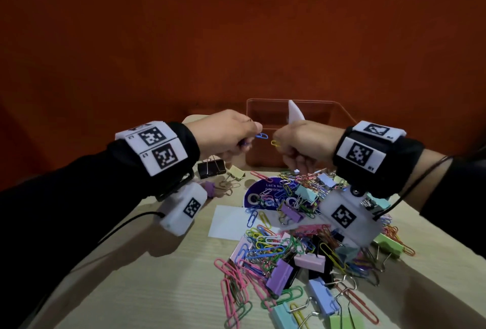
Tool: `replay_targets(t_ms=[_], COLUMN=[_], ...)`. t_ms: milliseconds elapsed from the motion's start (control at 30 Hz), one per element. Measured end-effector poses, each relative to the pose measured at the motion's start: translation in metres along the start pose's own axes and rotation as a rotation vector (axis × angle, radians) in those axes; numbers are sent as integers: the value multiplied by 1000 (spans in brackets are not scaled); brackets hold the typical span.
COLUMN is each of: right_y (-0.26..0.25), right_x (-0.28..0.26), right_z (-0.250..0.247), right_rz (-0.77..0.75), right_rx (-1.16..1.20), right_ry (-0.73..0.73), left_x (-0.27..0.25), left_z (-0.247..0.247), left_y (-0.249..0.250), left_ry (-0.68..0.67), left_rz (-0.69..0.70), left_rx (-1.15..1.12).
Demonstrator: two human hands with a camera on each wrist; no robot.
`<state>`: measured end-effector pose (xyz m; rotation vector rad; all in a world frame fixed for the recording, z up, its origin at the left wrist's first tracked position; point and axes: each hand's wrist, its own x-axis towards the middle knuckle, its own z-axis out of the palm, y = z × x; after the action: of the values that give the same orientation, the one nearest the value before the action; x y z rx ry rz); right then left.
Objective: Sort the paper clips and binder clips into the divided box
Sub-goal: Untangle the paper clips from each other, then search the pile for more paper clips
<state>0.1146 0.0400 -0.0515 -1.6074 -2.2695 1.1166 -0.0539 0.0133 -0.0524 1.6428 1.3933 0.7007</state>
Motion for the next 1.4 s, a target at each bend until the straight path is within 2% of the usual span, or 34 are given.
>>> replay_targets(t_ms=[67, 200, 267, 367, 433, 500, 567, 667, 733, 833, 967, 1100, 1300, 1400], right_y=[1, 9, 11, 10, 8, 5, 4, 3, 1, -7, -21, -26, -25, -26], right_x=[1, 0, -2, -3, -3, -1, 2, 5, 8, 16, 25, 30, 36, 36], right_z=[-3, -6, -7, -8, -8, -6, -3, 5, 10, 18, 24, 33, 46, 50], right_rz=[30, -32, -43, -50, -31, 10, 58, 21, -75, -108, -160, -234, -208, -146], right_rx=[129, 599, 756, 890, 892, 776, 571, -11, -398, -667, -876, -1036, -1142, -1116], right_ry=[-46, -138, -184, -234, -258, -244, -141, 47, 52, 14, 18, -12, -27, -58], left_x=[1, 2, 2, 0, 1, 2, 3, 2, 1, -2, -6, -10, -15, -19], left_z=[-3, -5, -4, -3, -3, -4, -6, -8, -10, -12, -17, -21, -19, -17], left_y=[3, 1, -2, -3, -4, -4, -4, -4, -6, -6, -3, 0, -2, -2], left_ry=[-23, -85, -115, -132, -133, -133, -107, -78, -79, -79, -128, -185, -177, -182], left_rz=[-13, -41, -51, -62, -65, -66, -71, -87, -98, -118, -179, -213, -224, -233], left_rx=[-69, -195, -259, -289, -279, -258, -210, -204, -232, -279, -400, -411, -384, -382])
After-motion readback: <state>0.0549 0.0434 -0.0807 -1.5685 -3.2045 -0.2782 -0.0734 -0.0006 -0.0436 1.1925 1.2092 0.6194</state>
